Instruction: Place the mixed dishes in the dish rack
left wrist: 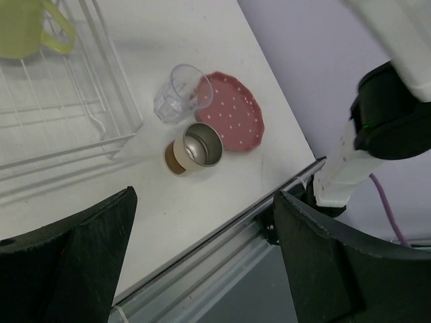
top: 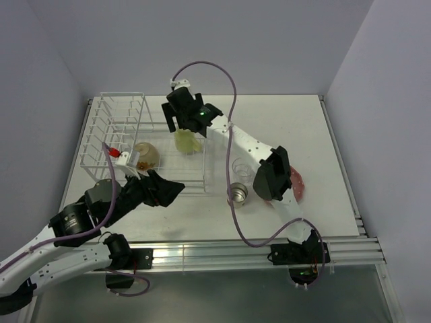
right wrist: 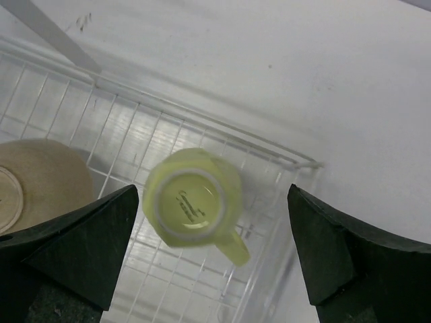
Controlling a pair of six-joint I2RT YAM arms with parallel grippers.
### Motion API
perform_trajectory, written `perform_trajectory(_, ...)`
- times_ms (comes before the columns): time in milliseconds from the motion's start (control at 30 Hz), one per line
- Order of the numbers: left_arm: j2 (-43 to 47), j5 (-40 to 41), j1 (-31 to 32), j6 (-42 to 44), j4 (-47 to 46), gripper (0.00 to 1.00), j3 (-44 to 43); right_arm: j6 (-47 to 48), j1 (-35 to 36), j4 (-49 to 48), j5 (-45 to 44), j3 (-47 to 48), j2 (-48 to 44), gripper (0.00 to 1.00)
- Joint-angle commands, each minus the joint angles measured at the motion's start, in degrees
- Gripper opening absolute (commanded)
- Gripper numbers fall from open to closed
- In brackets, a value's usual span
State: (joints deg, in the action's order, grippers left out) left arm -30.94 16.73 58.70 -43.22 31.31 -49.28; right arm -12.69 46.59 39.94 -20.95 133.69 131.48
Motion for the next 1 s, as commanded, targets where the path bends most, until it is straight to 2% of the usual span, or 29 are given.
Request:
perform_trajectory(0,-2.71,-5.65,0.19,-2.39,-4.94,0.88,1.46,-5.47,-0.71,-1.71,-10.39,-6.22,-13.42,0.99)
perform_trajectory(33,-5.16,-7.57,0.19,-2.65,-6.68,0.86,2.25,-6.81,-1.58,-2.06,-10.60,-13.38,-16.05,0.99)
perform_trajectory(100,-7.46,-8.90,0.19,-3.27,-8.71,0.85,3.22,-11.97,-2.73,-3.29,-10.34,-21.67,-25.45,0.98)
perform_trajectory(200,-11.41,-10.23,0.45,-3.89,-11.70,0.84,4.80,-17.35,-5.27,-6.27,-8.32,-43.43,-38.11,0.97)
perform_trajectory(233,-11.77,-10.40,0.54,-4.06,-12.67,0.84,5.24,-18.33,-5.71,-6.54,-8.32,-46.64,-42.93,0.96)
perform_trajectory(333,-13.26,-10.58,0.89,-4.50,-15.22,0.83,5.86,-21.93,-7.47,-4.97,-7.62,-56.83,-49.36,0.94)
perform_trajectory(533,-16.78,-10.23,2.12,-4.68,-17.42,0.83,5.86,-26.16,-11.51,-7.77,-4.37,-74.33,-57.73,0.87)
perform_trajectory(667,-17.05,-10.23,3.26,-5.38,-18.39,0.82,5.77,-26.07,-15.38,-12.43,2.05,-78.75,-56.69,0.74)
perform_trajectory(900,-14.68,-7.95,5.11,-5.73,-15.76,0.82,5.16,-25.90,-18.11,-16.03,5.21,-79.72,-51.42,0.68)
perform_trajectory(967,-14.06,-7.42,5.20,-5.73,-14.97,0.82,5.24,-25.98,-18.55,-17.00,6.09,-79.55,-49.57,0.64)
